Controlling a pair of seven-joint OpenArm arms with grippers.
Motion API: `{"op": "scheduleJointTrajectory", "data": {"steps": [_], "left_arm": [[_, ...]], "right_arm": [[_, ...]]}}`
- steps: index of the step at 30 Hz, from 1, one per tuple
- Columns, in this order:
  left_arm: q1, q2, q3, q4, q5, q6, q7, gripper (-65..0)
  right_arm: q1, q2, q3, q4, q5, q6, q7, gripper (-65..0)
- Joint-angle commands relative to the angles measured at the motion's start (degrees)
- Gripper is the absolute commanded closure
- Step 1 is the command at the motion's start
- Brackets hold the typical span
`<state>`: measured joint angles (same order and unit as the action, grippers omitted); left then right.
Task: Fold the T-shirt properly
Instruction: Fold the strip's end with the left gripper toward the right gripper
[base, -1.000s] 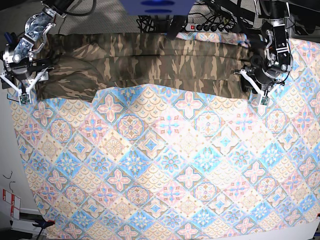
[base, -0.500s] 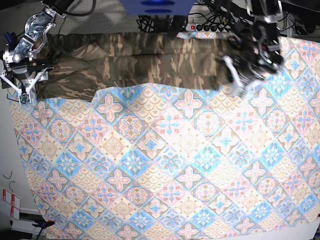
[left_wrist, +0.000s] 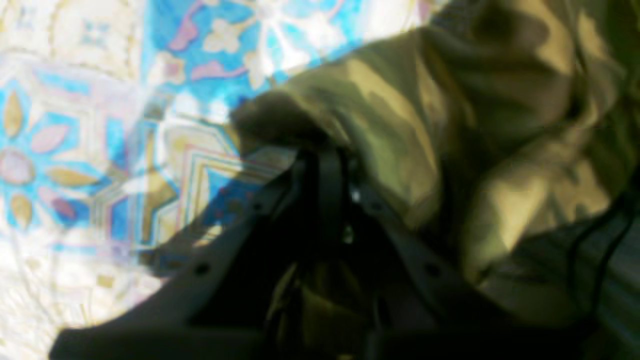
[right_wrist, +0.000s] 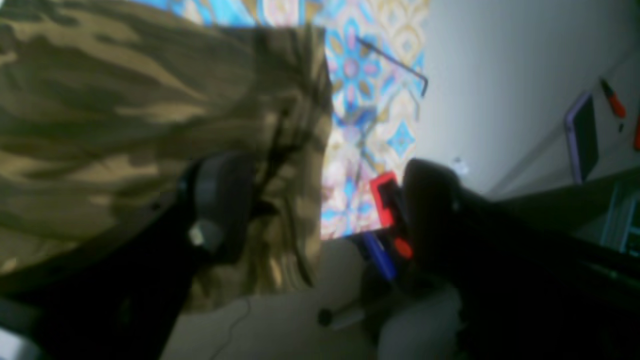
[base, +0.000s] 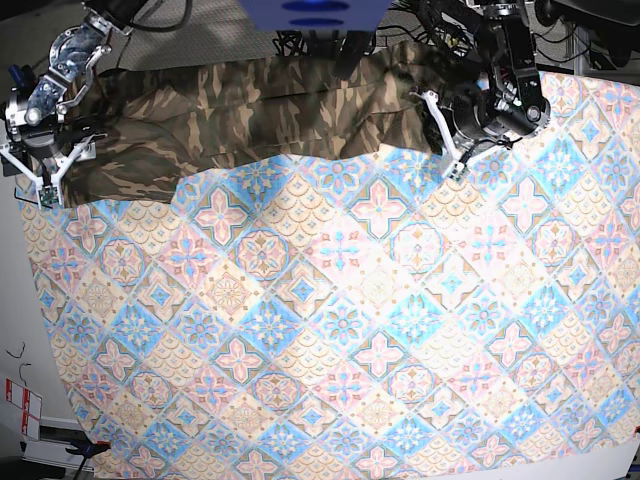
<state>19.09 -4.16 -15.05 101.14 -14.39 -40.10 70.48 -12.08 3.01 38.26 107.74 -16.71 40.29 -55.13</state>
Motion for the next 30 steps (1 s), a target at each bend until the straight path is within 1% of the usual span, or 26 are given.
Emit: {"op": "scheduleJointTrajectory", "data": {"steps": [1, 4, 7, 9, 11, 14, 17, 21, 23, 25, 26, 30], "left_arm": [[-0.59, -0.72, -1.44, 0.97, -0.51, 0.10, -0.72, 0.0], [-2.70, -0.72, -6.18, 0.97, -0.42, 0.10, -0.37, 0.0], [-5.51, -0.98, -9.17, 0.62, -0.24, 0.10, -0.28, 0.0], [-7.97, -1.33, -9.35, 0.62, -0.24, 0.10, 0.25, 0.0], [-11.05, -2.56, -9.35, 0.09, -0.16, 0.10, 3.06, 0.0], [-16.94, -2.65, -9.26, -2.20, 0.19, 0.10, 5.17, 0.0], [-23.09, -2.83, -9.26, -5.27, 3.18, 0.10, 5.35, 0.0], [-30.04, -3.00, -9.08, -12.22, 6.96, 0.10, 5.35, 0.0], [-30.92, -2.65, -8.82, -13.01, 8.02, 0.10, 5.52, 0.0], [-30.83, -2.56, -5.48, -12.04, 7.58, 0.10, 7.46, 0.0], [-30.30, -1.95, -3.37, -11.43, 7.58, 0.10, 8.51, 0.0], [-24.76, 3.42, 0.06, -4.40, 8.19, 0.10, 8.25, 0.0]], "right_arm": [[0.43, 0.73, 0.20, 1.05, 0.05, -0.29, 0.85, -46.4], [0.43, 0.73, 0.20, 1.05, 0.05, -0.29, 0.85, -46.4], [0.43, 0.73, 0.20, 1.05, 0.05, -0.29, 0.85, -46.4], [0.43, 0.73, 0.03, 1.05, 0.05, -0.29, 0.85, -46.4], [0.43, 0.73, -0.06, 1.05, 0.05, -0.29, 0.85, -46.4], [0.43, 0.73, -0.06, 1.05, 0.05, -0.29, 0.85, -46.4], [0.43, 0.73, -0.06, 1.05, 0.05, -0.29, 0.85, -46.4], [0.52, 0.73, 0.11, 1.14, 0.05, -0.29, 0.85, -46.4], [0.52, 0.73, 0.11, 1.14, 0.05, -0.29, 0.85, -46.4], [0.52, 0.73, 0.11, 1.14, 0.05, -0.29, 0.85, -46.4], [0.52, 0.73, 0.11, 1.14, 0.05, -0.29, 0.85, -46.4], [0.52, 0.73, 0.11, 1.05, 0.05, -0.29, 0.85, -46.4]]}}
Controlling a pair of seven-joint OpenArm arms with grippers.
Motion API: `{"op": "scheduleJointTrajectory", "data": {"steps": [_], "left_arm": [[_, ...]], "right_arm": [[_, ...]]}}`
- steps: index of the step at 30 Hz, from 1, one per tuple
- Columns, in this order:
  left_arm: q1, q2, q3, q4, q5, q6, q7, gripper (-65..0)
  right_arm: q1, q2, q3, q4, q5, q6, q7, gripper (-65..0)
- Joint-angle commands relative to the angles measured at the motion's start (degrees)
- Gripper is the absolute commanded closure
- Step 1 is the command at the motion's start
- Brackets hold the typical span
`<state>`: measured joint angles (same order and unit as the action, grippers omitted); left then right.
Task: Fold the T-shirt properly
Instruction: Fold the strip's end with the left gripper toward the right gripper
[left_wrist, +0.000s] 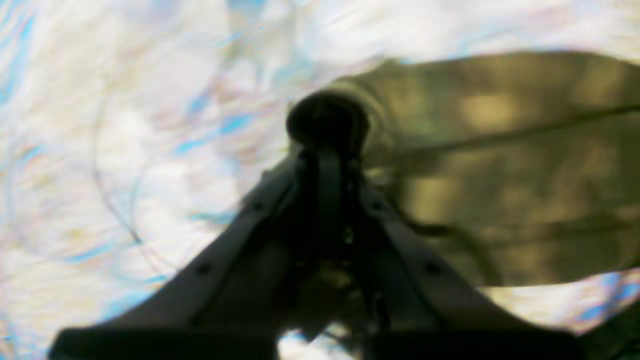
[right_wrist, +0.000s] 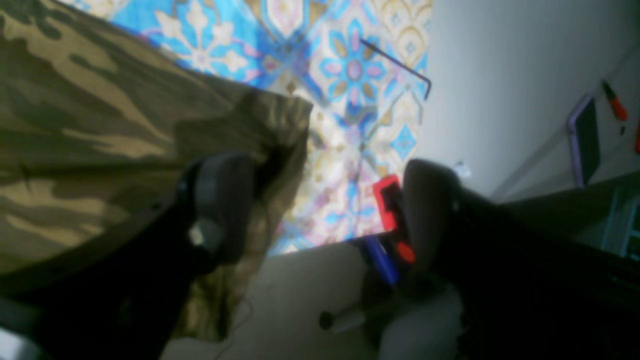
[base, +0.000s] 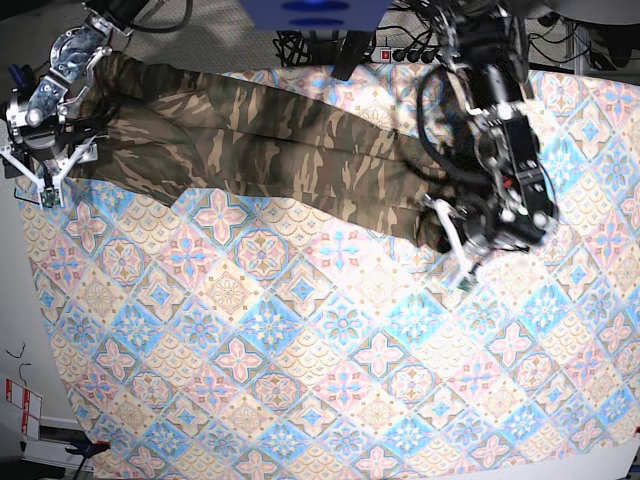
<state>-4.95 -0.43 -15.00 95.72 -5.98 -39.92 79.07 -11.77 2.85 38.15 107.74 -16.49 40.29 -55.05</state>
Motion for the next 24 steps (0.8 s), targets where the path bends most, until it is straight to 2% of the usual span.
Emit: {"op": "scheduleJointTrajectory", "data": {"steps": [1, 5, 10, 17, 24], "left_arm": [[0.16, 0.73, 0.81, 2.52, -0.22, -0.08, -0.17, 0.0], [1.65, 5.22, 4.41, 5.07, -0.13, -0.08, 0.10, 0.0], [1.92, 9.26, 13.64, 5.07, -0.22, -0.08, -0.25, 0.0], [1.57, 9.43, 28.50, 4.01, -0.84, -0.08, -0.52, 0.0], [0.16, 9.43, 38.96, -3.99, -1.01, -0.08, -4.91, 0.0]], "right_arm": [[0.21, 0.88, 0.22, 1.05, -0.17, -0.29, 0.76, -46.4], [0.21, 0.88, -0.13, 1.05, -0.17, -0.29, 0.76, -46.4], [0.21, 0.80, -0.13, 1.05, -0.17, -0.29, 0.76, -46.4], [0.21, 0.80, 0.22, 0.96, -0.17, -0.29, 0.76, -46.4], [0.21, 0.80, 0.13, 0.96, -0.17, -0.29, 0.76, -46.4]]}}
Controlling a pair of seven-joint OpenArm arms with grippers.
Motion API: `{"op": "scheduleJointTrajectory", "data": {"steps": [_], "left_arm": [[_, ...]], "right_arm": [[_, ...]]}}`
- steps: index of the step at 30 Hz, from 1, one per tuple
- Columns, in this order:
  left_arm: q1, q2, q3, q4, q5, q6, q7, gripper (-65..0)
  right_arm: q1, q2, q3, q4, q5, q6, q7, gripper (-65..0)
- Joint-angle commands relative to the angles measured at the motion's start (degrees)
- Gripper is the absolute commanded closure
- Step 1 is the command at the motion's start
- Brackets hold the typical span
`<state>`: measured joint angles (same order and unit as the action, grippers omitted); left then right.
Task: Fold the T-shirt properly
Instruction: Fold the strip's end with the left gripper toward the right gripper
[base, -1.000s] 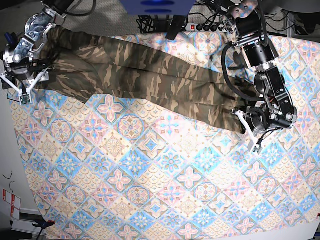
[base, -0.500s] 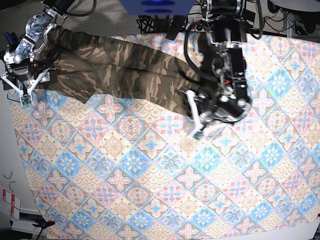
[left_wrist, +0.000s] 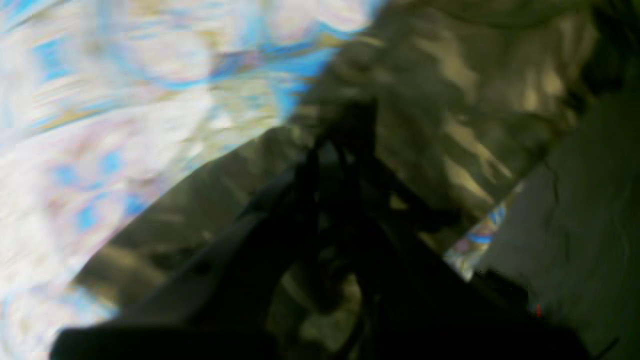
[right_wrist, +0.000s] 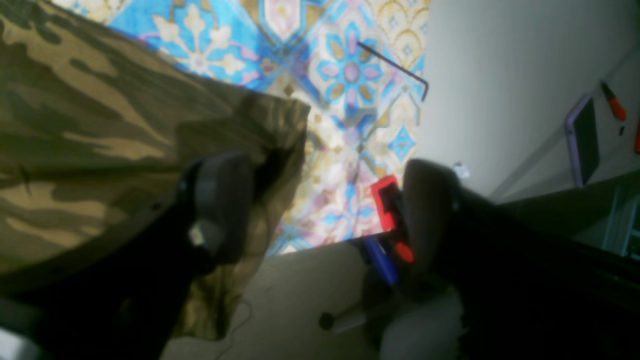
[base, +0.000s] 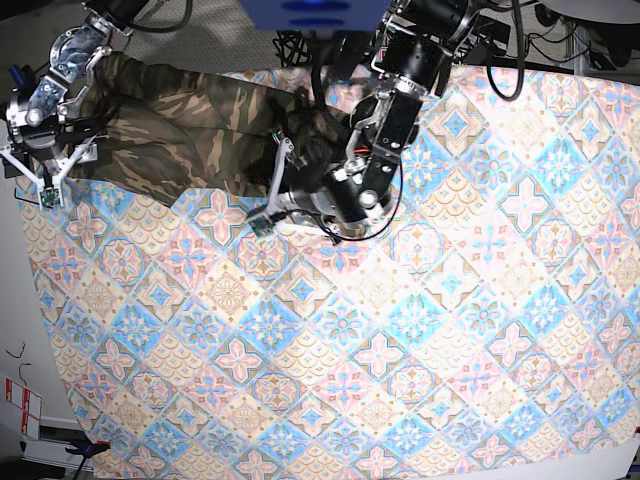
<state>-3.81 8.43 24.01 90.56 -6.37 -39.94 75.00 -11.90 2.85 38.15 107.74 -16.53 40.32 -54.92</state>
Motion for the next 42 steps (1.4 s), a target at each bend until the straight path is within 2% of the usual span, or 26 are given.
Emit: {"op": "scheduleJointTrajectory", "data": {"steps": [1, 9, 15, 19, 22, 24, 28, 29, 30, 35, 38, 42], "left_arm": [[-1.50, 0.57, 1.35, -0.32, -0.97, -0.06, -0.94, 0.0], [-4.76, 0.57, 9.18, -6.39, -6.51, -0.06, -5.42, 0.0], [-10.56, 0.57, 18.58, -16.85, -15.21, -0.06, -13.07, 0.0], [-13.81, 0.57, 19.20, -21.86, -22.68, -0.06, -17.11, 0.0], [-15.13, 0.57, 19.11, -23.62, -25.58, -0.06, -17.99, -0.6], [-15.22, 0.57, 19.11, -23.62, -26.29, -0.06, -18.25, -9.5], [-15.22, 0.57, 19.11, -23.44, -26.29, -0.06, -18.17, -38.7], [-15.13, 0.57, 19.11, -23.36, -26.38, -0.06, -18.17, -42.5], [-15.13, 0.57, 19.11, -23.36, -26.38, -0.06, -18.17, -43.5], [-14.78, 0.57, 18.41, -18.17, -26.55, -0.06, -18.96, -37.3], [-12.49, 0.15, 13.22, -12.01, -29.19, -0.06, -20.89, -33.2], [-8.45, -4.69, 4.08, -4.01, -33.76, -0.06, -19.31, -32.8]], "right_arm": [[0.34, 0.80, 0.05, 0.96, -0.12, -0.32, 0.63, -46.4], [0.43, 0.71, -0.22, 0.96, -0.12, -0.32, 0.63, -46.4], [0.60, -1.49, -0.22, 0.87, -0.12, -0.32, 0.63, -46.4], [0.52, -1.49, -0.22, 0.87, -0.12, -0.32, 0.63, -46.4], [0.52, -1.49, -0.13, 0.87, -0.12, -0.32, 0.63, -46.4], [0.60, -1.49, -0.04, 0.87, -0.12, -0.32, 0.63, -46.4], [0.78, -1.49, -0.04, 0.87, -0.12, -0.32, 0.63, -46.4], [0.78, -1.49, -0.04, 0.87, -0.12, -0.32, 0.63, -46.4], [0.78, -1.49, -0.13, 0.87, -0.12, -0.32, 0.63, -46.4], [0.78, -1.49, -0.04, 0.87, -0.12, -0.32, 0.63, -46.4], [0.87, -1.40, 0.22, 1.05, -0.12, -0.32, 0.63, -46.4], [2.54, -1.23, 1.28, 1.31, -0.12, -0.32, 0.63, -46.4]]}}
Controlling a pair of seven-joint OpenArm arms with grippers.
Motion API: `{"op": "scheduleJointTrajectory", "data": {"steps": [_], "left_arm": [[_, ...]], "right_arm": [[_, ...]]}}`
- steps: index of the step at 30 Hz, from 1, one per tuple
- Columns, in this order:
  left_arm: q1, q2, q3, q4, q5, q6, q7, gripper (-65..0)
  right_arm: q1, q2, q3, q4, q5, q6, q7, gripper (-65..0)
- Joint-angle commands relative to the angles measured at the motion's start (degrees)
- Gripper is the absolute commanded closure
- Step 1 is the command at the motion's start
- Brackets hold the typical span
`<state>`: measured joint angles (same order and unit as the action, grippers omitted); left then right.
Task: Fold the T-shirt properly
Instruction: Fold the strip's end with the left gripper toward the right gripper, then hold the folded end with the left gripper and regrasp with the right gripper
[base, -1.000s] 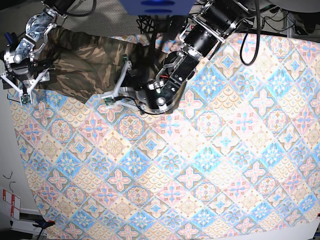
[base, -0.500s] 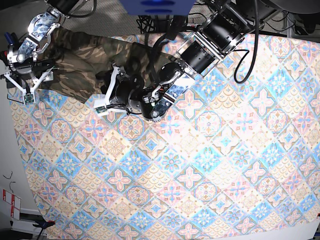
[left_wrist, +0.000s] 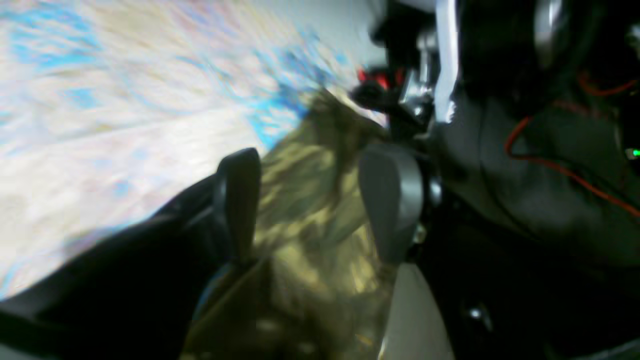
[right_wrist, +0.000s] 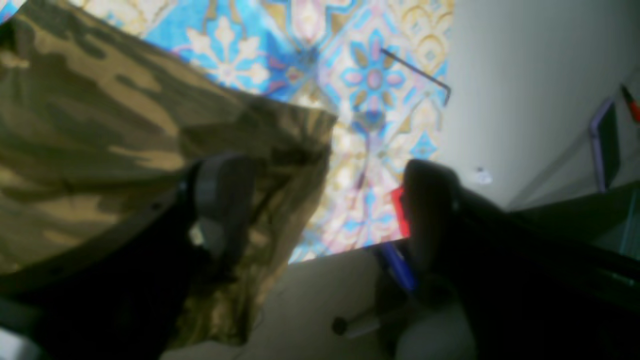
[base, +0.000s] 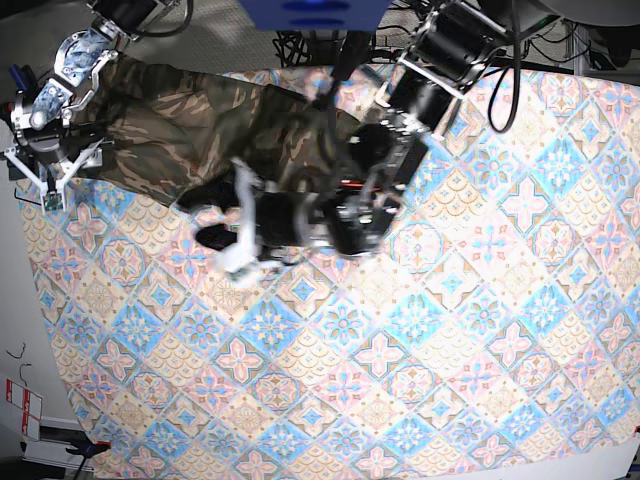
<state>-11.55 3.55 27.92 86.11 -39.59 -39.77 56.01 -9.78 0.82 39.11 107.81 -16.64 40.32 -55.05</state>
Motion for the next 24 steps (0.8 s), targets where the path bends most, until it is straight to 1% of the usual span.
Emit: {"op": "scheduleJointTrajectory", "data": {"steps": [1, 3, 6, 8, 10, 14, 17, 19, 22, 24], "left_arm": [[0.78, -2.01, -2.03, 2.64, -1.42, -0.23, 1.09, -32.8], [3.95, -5.35, -6.69, 5.63, -2.12, -0.23, 3.20, -32.5], [7.99, -9.84, -11.97, 8.09, -2.03, -0.23, 6.54, -32.7], [9.93, -11.95, -13.64, 8.18, -2.30, -0.23, 8.12, -32.7], [11.33, -13.18, -13.99, 8.18, -2.30, -0.23, 8.12, -32.7], [13.18, -13.97, -13.99, 7.65, -1.86, -0.23, 8.04, -32.7], [13.09, -13.79, -13.72, 4.14, -1.68, -0.23, 7.95, -32.7], [12.83, -13.71, -13.72, -0.35, -1.68, -0.23, 7.51, -32.7], [12.21, -13.88, -13.11, -4.13, -1.68, -0.23, 3.29, -32.7], [11.77, -14.15, -11.09, -5.27, -1.68, -0.23, 2.06, -32.6]], "right_arm": [[0.68, 0.72, 1.19, 1.25, -0.02, -0.32, 0.76, -46.4], [0.68, 0.63, 2.60, 1.16, -0.02, -0.32, 0.76, -46.4], [0.68, 0.54, 3.04, 1.16, 0.07, -0.32, 0.76, -46.4], [0.68, 0.54, 3.13, 1.16, 0.07, -0.32, 0.76, -46.4], [0.68, 0.54, 3.13, 1.16, 0.16, -0.32, 0.76, -46.4], [0.68, 0.28, 3.22, 1.07, 0.51, -0.32, 0.23, -46.7], [0.59, -1.74, 5.06, 0.89, 0.51, -0.32, 0.23, -47.9], [0.59, -2.45, 7.17, 0.81, 0.51, -0.32, 0.23, -51.1], [0.68, -3.76, 10.34, 0.19, 0.51, -0.32, 0.15, -56.8], [0.68, -3.85, 12.01, -1.22, 0.51, -0.32, 0.15, -59.9]]}}
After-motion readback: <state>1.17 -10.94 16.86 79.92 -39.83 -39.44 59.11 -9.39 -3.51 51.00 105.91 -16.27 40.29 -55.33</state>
